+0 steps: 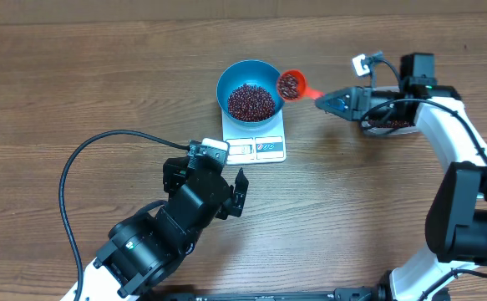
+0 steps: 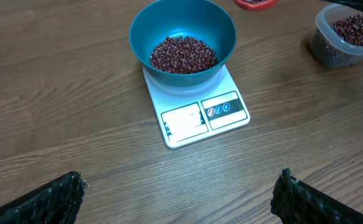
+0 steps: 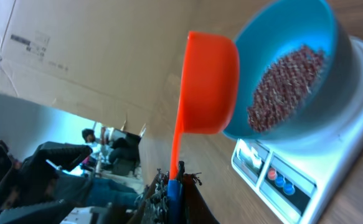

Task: Scoop item into bowl and weigh 150g on scale
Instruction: 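Lift the filled cup and carry it left over the blue bowl, then tilt the red cup to pour beans into the blue bowl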

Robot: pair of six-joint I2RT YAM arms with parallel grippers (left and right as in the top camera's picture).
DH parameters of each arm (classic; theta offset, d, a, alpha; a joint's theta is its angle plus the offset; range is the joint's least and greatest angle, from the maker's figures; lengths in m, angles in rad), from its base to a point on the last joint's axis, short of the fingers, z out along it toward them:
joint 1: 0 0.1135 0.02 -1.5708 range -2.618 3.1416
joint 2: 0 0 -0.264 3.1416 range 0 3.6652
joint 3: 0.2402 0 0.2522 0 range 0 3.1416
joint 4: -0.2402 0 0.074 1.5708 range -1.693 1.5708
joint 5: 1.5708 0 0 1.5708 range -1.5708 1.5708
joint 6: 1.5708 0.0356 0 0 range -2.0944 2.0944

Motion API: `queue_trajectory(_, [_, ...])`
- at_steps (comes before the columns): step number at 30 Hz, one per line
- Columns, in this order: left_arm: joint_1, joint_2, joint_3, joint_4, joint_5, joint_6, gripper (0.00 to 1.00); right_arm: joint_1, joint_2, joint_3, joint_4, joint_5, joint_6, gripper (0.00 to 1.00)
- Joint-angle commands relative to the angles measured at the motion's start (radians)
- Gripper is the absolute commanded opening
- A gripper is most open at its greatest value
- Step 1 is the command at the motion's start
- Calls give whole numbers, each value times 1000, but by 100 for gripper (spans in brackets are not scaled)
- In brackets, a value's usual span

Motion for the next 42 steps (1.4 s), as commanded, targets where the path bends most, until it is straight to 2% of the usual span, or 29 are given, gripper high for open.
queue_trajectory(1, [5, 2, -8, 3, 4, -14, 100, 33, 2, -5, 77, -2, 157, 4])
queue_trajectory(6, [5, 2, -8, 3, 4, -14, 100, 74, 2, -5, 209, 94, 279, 4])
queue_trajectory(12, [5, 2, -8, 6, 4, -14, 99, 120, 2, -5, 242, 282, 252, 4])
queue_trajectory(25, [5, 2, -8, 6, 0, -14, 100, 184, 1, -5, 269, 368, -310, 4])
queue_trajectory(33, [5, 2, -8, 6, 0, -14, 100, 185, 1, -5, 271, 548, -511, 4])
queue_trajectory(38, [5, 2, -8, 6, 0, -14, 100, 185, 1, -4, 272, 576, -697, 4])
queue_trajectory(42, [5, 2, -8, 6, 0, -14, 100, 185, 0, -3, 275, 575, -780, 4])
